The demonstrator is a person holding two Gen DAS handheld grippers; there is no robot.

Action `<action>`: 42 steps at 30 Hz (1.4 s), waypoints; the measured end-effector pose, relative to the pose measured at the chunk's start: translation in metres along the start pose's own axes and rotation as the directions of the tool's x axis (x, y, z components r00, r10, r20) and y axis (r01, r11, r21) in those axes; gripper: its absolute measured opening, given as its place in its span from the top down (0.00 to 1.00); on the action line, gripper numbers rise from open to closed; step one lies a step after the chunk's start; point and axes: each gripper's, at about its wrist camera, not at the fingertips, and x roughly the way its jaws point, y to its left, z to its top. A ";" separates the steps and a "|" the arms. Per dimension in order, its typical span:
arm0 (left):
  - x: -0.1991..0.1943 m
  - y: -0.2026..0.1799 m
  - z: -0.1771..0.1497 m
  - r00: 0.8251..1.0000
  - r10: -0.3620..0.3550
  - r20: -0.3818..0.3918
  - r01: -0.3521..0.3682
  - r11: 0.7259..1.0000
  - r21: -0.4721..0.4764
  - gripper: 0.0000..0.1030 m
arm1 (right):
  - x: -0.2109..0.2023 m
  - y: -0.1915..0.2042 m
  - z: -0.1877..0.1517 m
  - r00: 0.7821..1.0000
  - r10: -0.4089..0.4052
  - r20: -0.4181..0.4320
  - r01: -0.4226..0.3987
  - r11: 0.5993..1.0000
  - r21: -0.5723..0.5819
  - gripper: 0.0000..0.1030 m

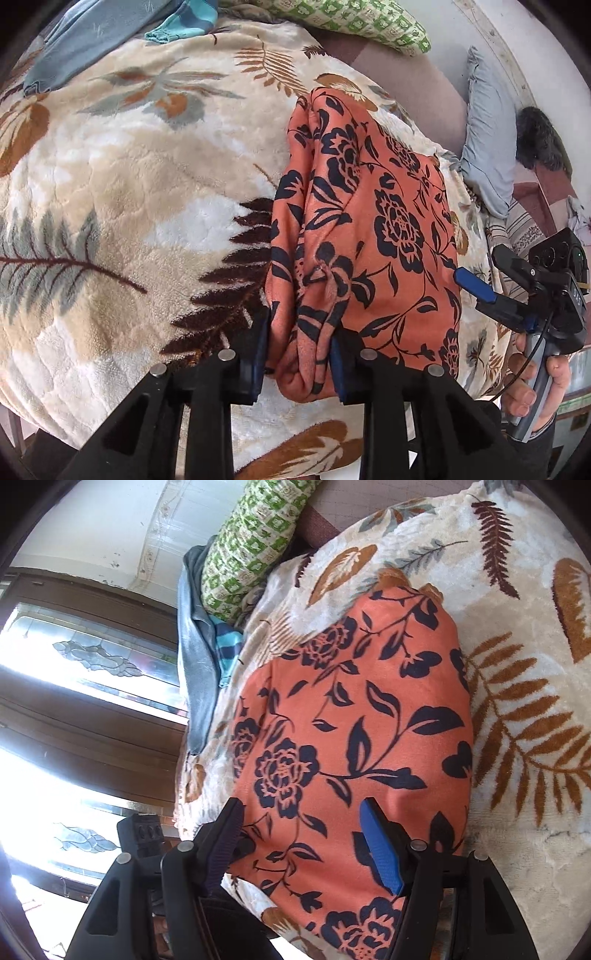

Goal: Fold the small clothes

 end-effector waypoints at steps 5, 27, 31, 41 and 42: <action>-0.015 -0.007 -0.001 0.995 0.076 0.058 -0.077 0.997 0.024 0.56 | 0.018 -0.010 -0.008 0.998 -0.064 -0.030 0.064 0.998 0.009 0.26; -0.036 -0.027 0.004 0.954 0.223 0.202 -0.244 0.967 0.081 0.39 | -0.037 -0.009 -0.040 0.986 -0.134 0.103 0.136 0.991 -0.012 0.26; -0.024 -0.024 0.012 0.975 0.151 0.161 -0.162 0.985 0.057 0.31 | -0.055 -0.046 -0.037 0.984 -0.128 0.128 0.118 0.989 0.085 0.26; 0.046 -0.037 0.044 0.994 0.112 0.009 -0.113 0.990 0.088 0.27 | -0.002 -0.085 -0.001 0.999 -0.020 0.033 0.013 0.980 0.198 0.25; 0.049 -0.035 0.044 0.996 0.093 -0.005 -0.092 0.993 0.077 0.27 | 0.006 -0.084 -0.001 1.000 -0.012 0.026 0.006 0.982 0.189 0.25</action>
